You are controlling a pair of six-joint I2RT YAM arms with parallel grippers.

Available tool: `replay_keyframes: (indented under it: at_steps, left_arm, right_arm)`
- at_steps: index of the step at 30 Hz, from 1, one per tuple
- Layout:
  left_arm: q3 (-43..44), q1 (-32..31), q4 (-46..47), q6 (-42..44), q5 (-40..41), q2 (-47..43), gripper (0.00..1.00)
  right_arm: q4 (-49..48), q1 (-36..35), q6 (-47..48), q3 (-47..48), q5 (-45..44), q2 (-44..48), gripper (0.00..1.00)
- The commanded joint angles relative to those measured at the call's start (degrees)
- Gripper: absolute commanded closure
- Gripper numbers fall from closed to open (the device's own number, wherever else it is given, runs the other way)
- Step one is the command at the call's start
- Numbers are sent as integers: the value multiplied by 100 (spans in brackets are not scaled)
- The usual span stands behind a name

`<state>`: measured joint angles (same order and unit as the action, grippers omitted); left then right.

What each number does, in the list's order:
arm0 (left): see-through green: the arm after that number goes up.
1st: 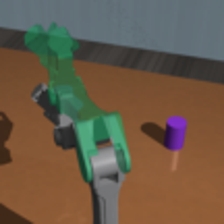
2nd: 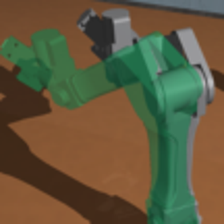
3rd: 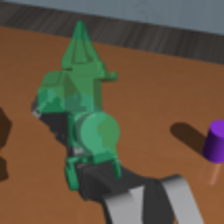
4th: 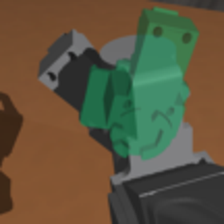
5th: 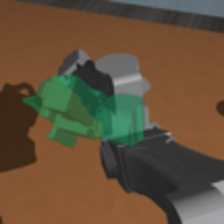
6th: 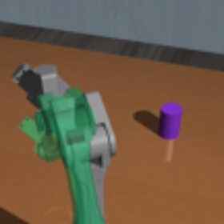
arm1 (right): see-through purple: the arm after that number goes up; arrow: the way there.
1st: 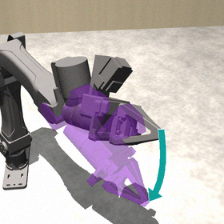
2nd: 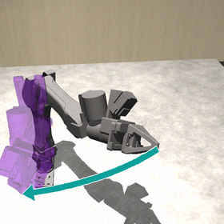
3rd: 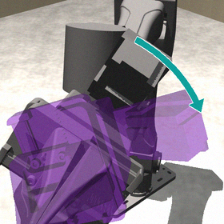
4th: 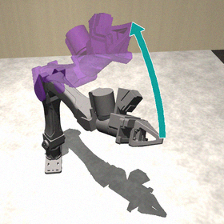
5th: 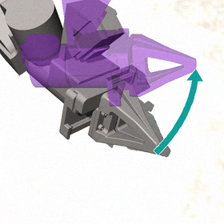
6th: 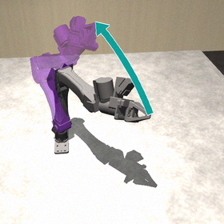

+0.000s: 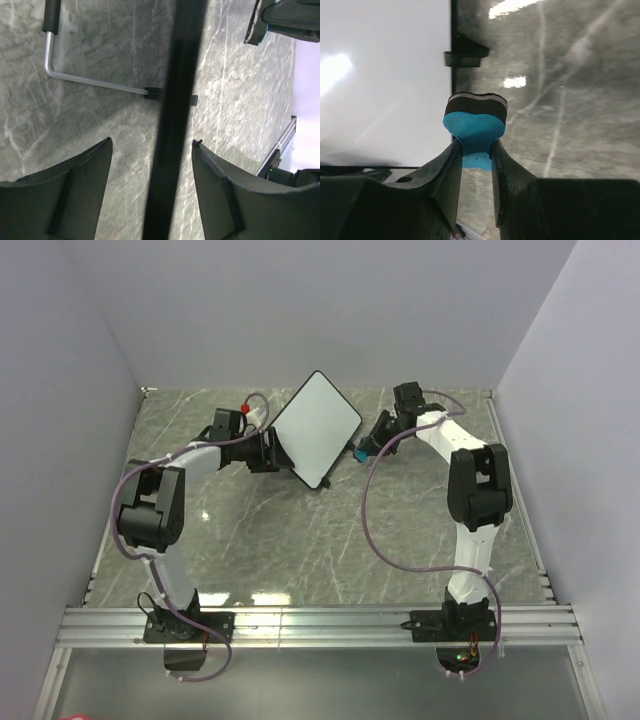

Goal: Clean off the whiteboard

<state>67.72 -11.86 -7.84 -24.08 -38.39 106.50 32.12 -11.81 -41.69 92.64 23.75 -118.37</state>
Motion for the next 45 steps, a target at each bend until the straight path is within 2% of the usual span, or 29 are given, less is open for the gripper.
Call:
replay_keyframes:
  at_steps: [1,7,12,15,16,19,20,25,31,35,40,45]
  left_arm:
    - [-57,-1,1,35,147,-454,29]
    - [-233,254,-51,-53,411,-902,20]
    - [-329,517,-455,43,1043,-1429,20]
    - [-409,649,-604,61,1385,-1746,19]
    - [-426,676,-649,70,1483,-1868,19]
    - [-435,746,-833,105,1791,-2079,20]
    - [-427,746,-886,140,1870,-2115,20]
    - [-427,746,-1150,158,2108,-2501,20]
    - [-523,746,-1326,105,2371,-3107,20]
    - [-558,746,-1431,52,2433,-3442,21]
    - [-725,746,-1449,-141,2380,-3758,21]
    - [-743,746,-1441,-247,2389,-3873,21]
  right_arm:
    - [92,47,424,-141,-501,533,100]
    - [610,39,732,-659,-1494,973,100]
    - [1041,12,864,-1151,-2330,1228,100]
    - [1086,4,943,-1476,-2314,1228,63]
    - [1051,4,978,-1599,-2278,1237,39]
    - [955,-5,1066,-1679,-2155,1324,14]
    - [980,-5,1093,-1653,-2172,1368,11]
    - [1191,-14,1347,-1302,-2138,1894,10]
    - [980,-40,1673,-1152,-1006,3132,14]
    - [1033,-75,1752,-1458,-750,4004,14]
    - [963,-93,1744,-1907,-634,5101,13]
    - [1183,-93,1796,-1732,-1160,5517,13]
